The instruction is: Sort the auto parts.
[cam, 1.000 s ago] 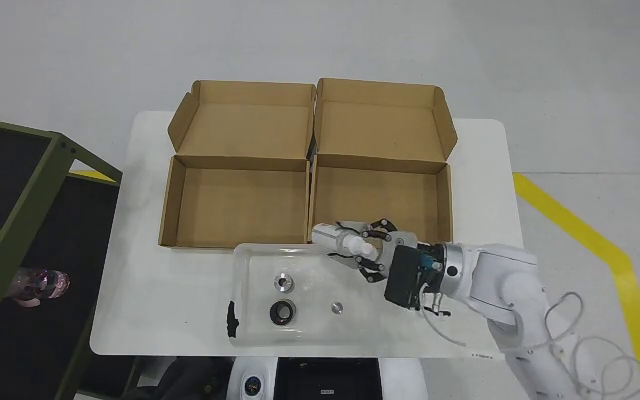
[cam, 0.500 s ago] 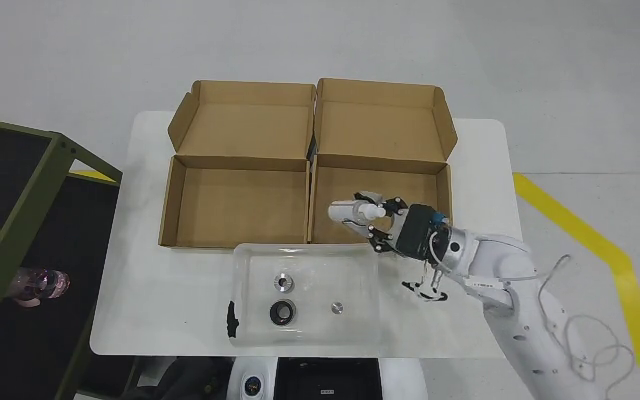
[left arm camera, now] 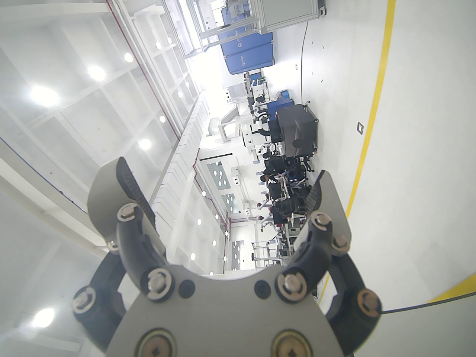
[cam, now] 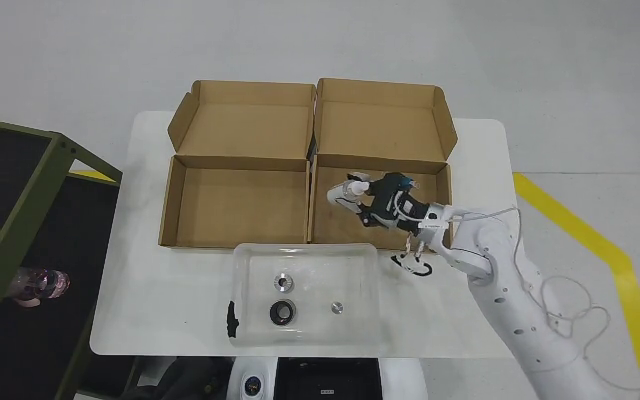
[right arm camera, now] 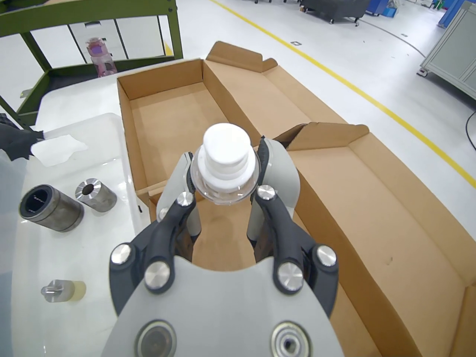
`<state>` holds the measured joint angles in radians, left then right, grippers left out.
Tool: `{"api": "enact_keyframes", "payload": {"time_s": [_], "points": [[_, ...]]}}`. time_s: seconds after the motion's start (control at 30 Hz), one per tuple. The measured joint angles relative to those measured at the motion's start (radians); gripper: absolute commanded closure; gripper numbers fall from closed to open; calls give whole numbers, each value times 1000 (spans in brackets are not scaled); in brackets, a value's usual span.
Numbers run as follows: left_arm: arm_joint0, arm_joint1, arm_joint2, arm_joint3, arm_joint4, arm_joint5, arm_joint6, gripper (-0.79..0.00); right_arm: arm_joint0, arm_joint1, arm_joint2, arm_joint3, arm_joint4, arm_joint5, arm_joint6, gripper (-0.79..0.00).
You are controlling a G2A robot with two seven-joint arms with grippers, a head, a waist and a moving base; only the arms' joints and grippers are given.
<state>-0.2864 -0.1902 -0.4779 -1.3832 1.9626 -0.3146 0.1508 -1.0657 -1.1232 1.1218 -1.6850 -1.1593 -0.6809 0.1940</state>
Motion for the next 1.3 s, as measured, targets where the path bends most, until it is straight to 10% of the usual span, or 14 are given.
{"api": "enact_keyframes", "payload": {"time_s": [0.6,0.93,1.1,1.3], "points": [[0,0,0,0,0,0,0,-785,214,-50,-150,246,22,46,116,-31],[0,0,0,0,0,0,0,-785,280,-81,-229,349,12,57,123,-332],[0,0,0,0,0,0,0,-785,297,-90,-247,380,12,53,122,-785],[0,0,0,0,0,0,0,-785,298,-89,-228,350,13,43,124,-785]]}}
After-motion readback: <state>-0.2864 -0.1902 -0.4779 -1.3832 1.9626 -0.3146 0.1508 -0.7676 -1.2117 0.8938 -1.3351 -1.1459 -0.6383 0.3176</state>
